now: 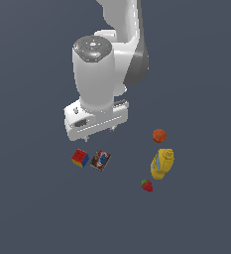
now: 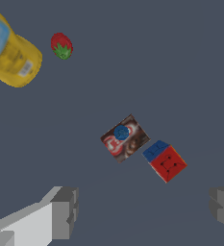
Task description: Pick up a designated object from a clutter of objects.
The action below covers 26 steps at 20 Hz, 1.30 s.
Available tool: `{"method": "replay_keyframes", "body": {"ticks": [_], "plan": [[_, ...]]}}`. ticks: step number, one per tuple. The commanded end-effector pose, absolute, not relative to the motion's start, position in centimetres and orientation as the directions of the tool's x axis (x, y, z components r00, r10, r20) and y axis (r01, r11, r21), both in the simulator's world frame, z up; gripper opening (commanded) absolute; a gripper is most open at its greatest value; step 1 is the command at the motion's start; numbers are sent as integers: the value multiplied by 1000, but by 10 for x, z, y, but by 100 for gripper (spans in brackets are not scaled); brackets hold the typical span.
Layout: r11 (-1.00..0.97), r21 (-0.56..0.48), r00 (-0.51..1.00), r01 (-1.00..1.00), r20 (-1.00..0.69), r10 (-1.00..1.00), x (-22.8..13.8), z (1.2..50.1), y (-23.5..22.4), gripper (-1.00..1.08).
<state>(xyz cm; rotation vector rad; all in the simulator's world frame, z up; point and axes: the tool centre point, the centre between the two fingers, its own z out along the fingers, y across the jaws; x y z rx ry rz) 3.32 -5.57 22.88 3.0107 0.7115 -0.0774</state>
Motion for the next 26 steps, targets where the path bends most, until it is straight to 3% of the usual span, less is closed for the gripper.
{"method": "replay_keyframes", "body": {"ticks": [1,26], "plan": [[-866,32,866,499,-61,496,36,217,-66,100],[-495,-2,495,869,-19,869,39,103,-152,100]]}}
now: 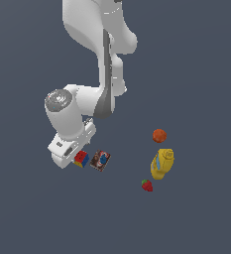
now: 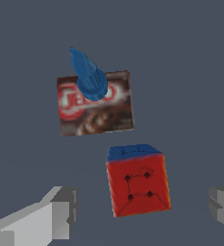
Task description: Pick up a designated object from a clutter of objects.
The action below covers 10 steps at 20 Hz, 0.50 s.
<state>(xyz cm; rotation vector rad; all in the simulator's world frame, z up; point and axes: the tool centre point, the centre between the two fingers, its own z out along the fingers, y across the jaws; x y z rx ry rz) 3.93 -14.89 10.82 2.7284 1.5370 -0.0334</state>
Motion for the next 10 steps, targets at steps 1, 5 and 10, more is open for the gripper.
{"method": "replay_keyframes", "body": {"ticks": [1,5,10], "plan": [[-483,-2,483,876,-16,876,39,100,-154,100],[-443,-1,443,896,-7,896,38,91,-161,100],[-415,0,415,910,-1,910,37,84,-165,100]]}}
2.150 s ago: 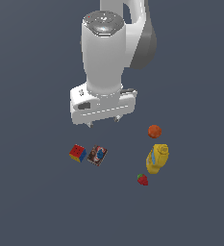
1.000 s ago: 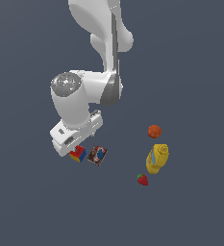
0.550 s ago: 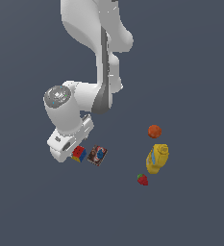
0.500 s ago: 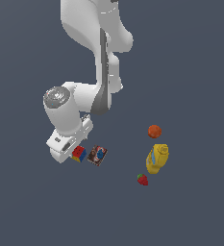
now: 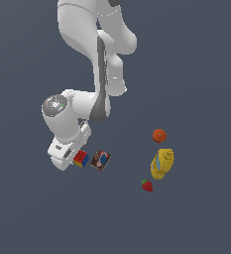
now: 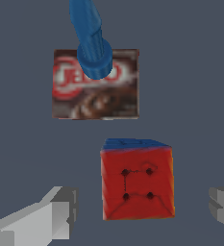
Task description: Pick up a designated object from a clutter of objects.
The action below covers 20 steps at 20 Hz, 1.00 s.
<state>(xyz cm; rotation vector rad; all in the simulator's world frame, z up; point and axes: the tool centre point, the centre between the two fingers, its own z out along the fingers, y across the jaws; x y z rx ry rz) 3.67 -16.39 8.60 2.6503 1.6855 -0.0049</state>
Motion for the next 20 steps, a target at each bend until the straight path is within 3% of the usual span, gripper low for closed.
{"method": "replay_keyframes", "body": {"ticks": [1,20], "plan": [[-413,0,413,911,0,911,37,84,-165,100],[-410,0,410,912,0,912,36,33,-165,100]]}}
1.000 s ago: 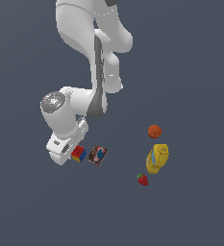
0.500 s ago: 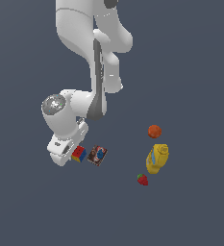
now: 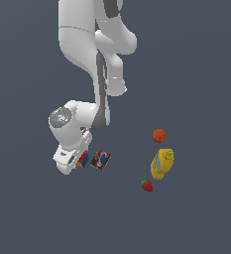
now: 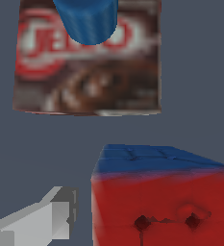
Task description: Pick up a designated object from a clutter of objects.
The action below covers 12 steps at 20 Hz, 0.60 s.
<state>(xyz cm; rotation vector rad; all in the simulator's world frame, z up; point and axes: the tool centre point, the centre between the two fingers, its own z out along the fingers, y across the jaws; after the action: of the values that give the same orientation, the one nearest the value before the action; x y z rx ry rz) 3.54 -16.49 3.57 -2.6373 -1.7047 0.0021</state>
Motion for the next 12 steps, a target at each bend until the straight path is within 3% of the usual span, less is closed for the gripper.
{"method": "replay_keyframes", "body": {"ticks": [1,2,12], "plan": [[-410,0,410,912,0,912,36,33,-165,100],[-410,0,410,912,0,912,36,33,-165,-100],[-411,1,411,912,0,912,37,34,-166,-100]]}}
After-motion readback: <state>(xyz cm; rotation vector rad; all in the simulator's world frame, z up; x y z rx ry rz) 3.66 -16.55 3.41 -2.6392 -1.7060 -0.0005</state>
